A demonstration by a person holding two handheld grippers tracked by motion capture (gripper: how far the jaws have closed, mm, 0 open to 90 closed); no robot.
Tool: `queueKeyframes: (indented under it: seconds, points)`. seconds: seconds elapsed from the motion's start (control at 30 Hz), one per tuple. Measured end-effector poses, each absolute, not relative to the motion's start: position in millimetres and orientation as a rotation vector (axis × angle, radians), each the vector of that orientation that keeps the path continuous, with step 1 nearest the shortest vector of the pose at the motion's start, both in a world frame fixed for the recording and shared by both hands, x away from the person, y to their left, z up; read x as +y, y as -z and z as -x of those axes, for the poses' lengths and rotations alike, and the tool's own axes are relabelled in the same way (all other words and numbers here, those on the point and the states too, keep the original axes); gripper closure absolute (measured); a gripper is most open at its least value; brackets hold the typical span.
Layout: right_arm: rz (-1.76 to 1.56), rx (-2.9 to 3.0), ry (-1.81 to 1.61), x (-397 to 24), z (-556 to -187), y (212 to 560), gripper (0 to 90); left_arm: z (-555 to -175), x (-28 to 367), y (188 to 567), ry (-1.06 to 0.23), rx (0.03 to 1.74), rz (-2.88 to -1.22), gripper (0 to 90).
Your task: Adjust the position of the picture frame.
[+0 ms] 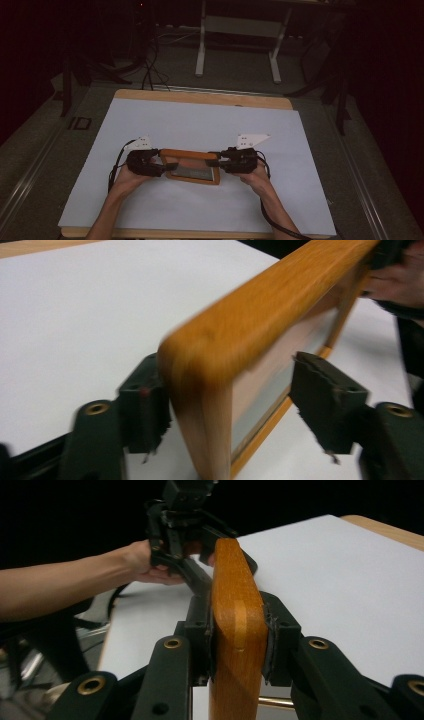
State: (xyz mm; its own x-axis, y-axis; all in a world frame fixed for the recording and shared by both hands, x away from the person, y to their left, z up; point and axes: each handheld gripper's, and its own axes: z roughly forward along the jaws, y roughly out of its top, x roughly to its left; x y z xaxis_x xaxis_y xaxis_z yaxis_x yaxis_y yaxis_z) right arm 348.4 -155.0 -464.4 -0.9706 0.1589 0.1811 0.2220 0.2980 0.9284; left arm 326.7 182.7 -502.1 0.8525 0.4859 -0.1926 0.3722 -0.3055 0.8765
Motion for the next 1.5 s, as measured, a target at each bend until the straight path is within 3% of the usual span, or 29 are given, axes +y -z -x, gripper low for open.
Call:
queueKeyframes:
  seconds: [0.2, 0.47, 0.57, 0.93, 1.5]
  points:
    - [0.3, -2.478, 1.767, -163, -353, 467, 68.1, -319, 182, 499, -0.122, 0.591, -1.97, 51.8]
    - [0.39, -2.583, 1.703, -172, -356, 473, 53.6, -302, 170, 491, -0.186, 0.519, -2.04, 65.4]
    - [0.431, -2.594, 1.711, -176, -356, 472, 52.9, -297, 163, 488, -0.229, 0.517, -2.074, 67.1]
    - [0.609, -2.657, 1.724, -183, -355, 472, 45.0, -295, 160, 488, -0.206, 0.626, -2.033, 68.3]
    - [0.983, -2.707, 1.526, -183, -354, 503, 41.0, -301, 161, 508, -0.031, 0.954, -1.744, 68.2]
